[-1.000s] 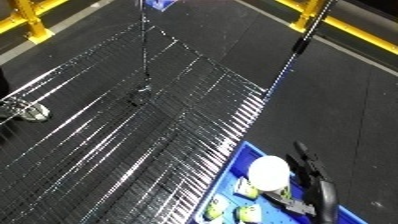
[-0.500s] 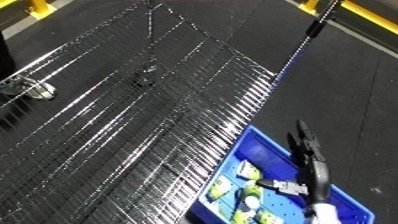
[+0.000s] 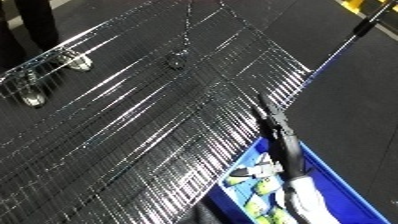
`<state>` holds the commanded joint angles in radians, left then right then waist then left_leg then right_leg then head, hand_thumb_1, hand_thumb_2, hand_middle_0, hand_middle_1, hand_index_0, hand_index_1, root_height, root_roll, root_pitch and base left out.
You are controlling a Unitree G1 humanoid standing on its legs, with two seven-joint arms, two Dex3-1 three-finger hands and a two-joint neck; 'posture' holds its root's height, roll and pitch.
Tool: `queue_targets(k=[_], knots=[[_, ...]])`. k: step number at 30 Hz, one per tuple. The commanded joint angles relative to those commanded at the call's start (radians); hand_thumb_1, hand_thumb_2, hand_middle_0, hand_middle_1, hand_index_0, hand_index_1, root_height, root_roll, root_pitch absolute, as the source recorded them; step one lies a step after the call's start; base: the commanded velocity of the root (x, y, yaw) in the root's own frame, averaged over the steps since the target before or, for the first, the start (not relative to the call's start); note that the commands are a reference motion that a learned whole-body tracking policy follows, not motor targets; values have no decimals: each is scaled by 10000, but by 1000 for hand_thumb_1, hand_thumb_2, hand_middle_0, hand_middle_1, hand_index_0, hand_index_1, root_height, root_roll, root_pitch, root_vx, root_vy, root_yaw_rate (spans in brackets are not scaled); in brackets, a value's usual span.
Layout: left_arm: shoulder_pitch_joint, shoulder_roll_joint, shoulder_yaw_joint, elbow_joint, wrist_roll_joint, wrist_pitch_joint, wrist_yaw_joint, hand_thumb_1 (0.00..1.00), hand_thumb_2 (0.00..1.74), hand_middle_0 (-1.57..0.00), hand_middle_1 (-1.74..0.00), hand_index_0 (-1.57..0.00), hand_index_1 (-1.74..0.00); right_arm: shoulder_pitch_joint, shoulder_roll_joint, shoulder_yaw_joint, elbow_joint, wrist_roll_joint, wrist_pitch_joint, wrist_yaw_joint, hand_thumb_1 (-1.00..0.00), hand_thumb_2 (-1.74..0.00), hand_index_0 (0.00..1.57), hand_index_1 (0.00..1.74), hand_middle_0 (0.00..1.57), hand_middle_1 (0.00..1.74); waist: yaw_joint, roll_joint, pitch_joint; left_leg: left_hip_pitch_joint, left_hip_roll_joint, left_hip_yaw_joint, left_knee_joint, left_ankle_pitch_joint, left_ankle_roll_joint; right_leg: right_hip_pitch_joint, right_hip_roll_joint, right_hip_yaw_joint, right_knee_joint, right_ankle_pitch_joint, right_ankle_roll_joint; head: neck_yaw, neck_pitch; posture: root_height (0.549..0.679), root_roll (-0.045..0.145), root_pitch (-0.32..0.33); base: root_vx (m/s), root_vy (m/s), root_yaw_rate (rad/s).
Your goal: Pick up the object and place it into the box
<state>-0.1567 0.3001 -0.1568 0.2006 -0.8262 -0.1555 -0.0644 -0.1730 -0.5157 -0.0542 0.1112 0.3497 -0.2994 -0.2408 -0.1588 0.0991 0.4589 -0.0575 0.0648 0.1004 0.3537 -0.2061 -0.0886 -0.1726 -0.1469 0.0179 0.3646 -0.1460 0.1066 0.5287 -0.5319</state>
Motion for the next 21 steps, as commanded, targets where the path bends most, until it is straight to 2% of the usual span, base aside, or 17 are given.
queue_targets(k=[5,13,17,21], knots=[[-98,100,113,-17,108,82,84,1000,1740,-1570,-1740,-1570,-1740,-265,256,351,-63,-40,147,259,0,0,0,0,0,0,379,-289,66,-194,-6,-228,68,107,8,97,61,-191,67,-8,-61,-1297,-35,673,61,-47,15,-61,210],[-389,303,374,-95,291,433,149,1000,1740,-1570,-1740,-1570,-1740,-479,813,958,-177,-25,250,292,0,0,0,0,0,0,973,-720,233,-578,-17,-584,300,268,81,110,253,-518,430,-117,-149,-2946,-127,671,44,-53,14,-90,240],[-425,387,438,-103,425,623,55,1000,1740,-1570,-1740,-1570,-1740,-502,1031,1170,-148,10,194,218,0,0,0,0,0,0,1206,-869,291,-684,-11,-735,364,343,93,159,312,-683,491,-134,-142,-3512,-106,671,37,-56,37,-82,159],[-390,461,473,-72,540,737,-71,1000,1740,-1570,-1740,-1570,-1740,-482,1179,1282,-70,57,116,83,0,0,0,0,0,0,1384,-988,318,-717,0,-833,340,408,93,210,323,-803,473,-123,-108,-3790,-56,671,32,-58,46,-61,127]])
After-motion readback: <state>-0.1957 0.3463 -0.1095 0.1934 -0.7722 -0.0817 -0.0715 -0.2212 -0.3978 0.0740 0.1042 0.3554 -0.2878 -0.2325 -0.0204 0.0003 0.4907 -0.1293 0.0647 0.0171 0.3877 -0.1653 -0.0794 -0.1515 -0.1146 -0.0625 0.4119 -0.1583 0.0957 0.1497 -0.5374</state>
